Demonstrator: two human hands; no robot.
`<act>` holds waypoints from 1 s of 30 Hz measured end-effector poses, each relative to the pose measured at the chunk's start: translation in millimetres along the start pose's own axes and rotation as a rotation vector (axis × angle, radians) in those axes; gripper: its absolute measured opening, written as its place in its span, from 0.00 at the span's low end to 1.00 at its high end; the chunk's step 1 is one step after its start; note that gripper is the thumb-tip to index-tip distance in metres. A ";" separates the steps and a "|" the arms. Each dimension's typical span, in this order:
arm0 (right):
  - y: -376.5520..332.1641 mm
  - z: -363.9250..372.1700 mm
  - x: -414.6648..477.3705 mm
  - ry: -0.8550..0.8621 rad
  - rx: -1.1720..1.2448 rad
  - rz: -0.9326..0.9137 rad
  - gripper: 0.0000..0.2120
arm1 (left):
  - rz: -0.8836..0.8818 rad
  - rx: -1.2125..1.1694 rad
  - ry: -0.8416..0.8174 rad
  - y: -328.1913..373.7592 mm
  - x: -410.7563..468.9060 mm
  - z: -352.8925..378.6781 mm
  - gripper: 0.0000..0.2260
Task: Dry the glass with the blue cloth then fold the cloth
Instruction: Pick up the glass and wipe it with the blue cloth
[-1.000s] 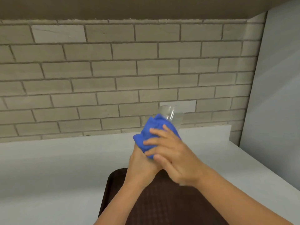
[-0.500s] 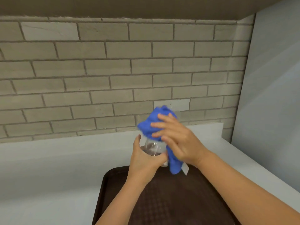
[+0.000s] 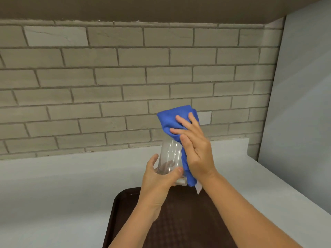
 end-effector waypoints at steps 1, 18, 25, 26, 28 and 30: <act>-0.6 5.5 -12.9 0.019 0.037 0.015 0.14 | 0.003 -0.062 -0.033 0.0 0.7 -0.7 0.41; -10.7 31.5 -57.3 0.070 0.406 0.335 0.15 | 0.019 -0.336 -0.074 8.9 2.3 -14.0 0.40; 4.8 12.3 7.1 0.197 0.624 0.474 0.15 | 0.050 -0.351 -0.182 17.5 4.8 -5.5 0.36; 8.4 12.3 4.3 0.211 0.680 0.509 0.16 | 0.051 -0.365 -0.190 19.7 6.1 -6.1 0.34; 17.3 15.2 -6.2 0.242 0.852 0.655 0.21 | 0.058 -0.373 -0.213 21.9 8.1 -5.5 0.29; 20.9 16.3 -19.1 0.273 0.984 0.769 0.24 | 0.076 -0.338 -0.230 23.0 8.2 -2.3 0.25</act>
Point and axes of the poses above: each hand's wrist, its own x-axis towards the middle knuckle, its own z-axis out of the palm, y = z × x, the point moved 4 cm from there along x, towards the middle knuckle, and after that the axes turned 10 degrees about x, right-handed, at the moved point
